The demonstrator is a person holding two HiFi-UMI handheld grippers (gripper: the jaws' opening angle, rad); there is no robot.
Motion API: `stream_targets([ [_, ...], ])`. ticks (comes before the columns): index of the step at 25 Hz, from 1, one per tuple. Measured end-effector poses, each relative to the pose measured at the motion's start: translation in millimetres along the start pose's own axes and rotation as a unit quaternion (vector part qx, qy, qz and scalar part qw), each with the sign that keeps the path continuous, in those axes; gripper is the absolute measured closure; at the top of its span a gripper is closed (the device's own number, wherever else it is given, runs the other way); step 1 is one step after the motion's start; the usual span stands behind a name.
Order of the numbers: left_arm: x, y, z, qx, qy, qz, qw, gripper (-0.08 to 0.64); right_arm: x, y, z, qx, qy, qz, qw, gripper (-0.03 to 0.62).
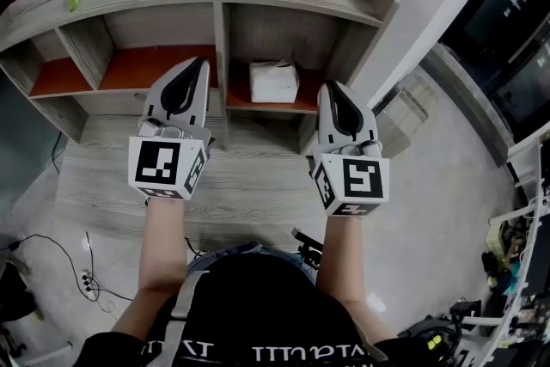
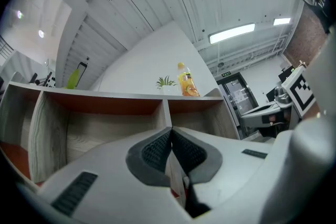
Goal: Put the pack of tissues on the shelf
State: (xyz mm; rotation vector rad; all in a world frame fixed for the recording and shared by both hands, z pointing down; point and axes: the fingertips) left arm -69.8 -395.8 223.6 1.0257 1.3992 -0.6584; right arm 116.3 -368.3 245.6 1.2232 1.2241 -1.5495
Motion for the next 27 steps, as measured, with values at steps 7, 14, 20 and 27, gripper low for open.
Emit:
stream_targets([
  [7, 0.9, 0.4, 2.6, -0.001, 0.001, 0.001, 1.0, 0.546, 0.3, 3.6, 0.0, 0.005, 0.0, 0.008, 1.0, 0.577],
  [14, 3.0, 1.3, 5.3, -0.005, 0.001, 0.007, 1.0, 0.548, 1.3, 9.3, 2.0, 0.008, -0.001, 0.016, 1.0, 0.577],
  [20, 4.8, 3.9, 7.9, -0.008, 0.002, 0.009, 0.9999, 0.547, 3.8, 9.9, 3.1, 0.009, -0.001, 0.011, 1.0, 0.577],
  [27, 4.1, 6.3, 9.8, -0.012, 0.0, 0.011, 0.9999, 0.547, 4.5, 8.0, 5.4, 0.014, -0.002, 0.009, 1.0, 0.577],
])
Point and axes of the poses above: the fingertips, and each gripper's own axes: z forward along the fingers, y to its right, x out of its top, and after that the axes turned 12 degrees about -y, right-handed
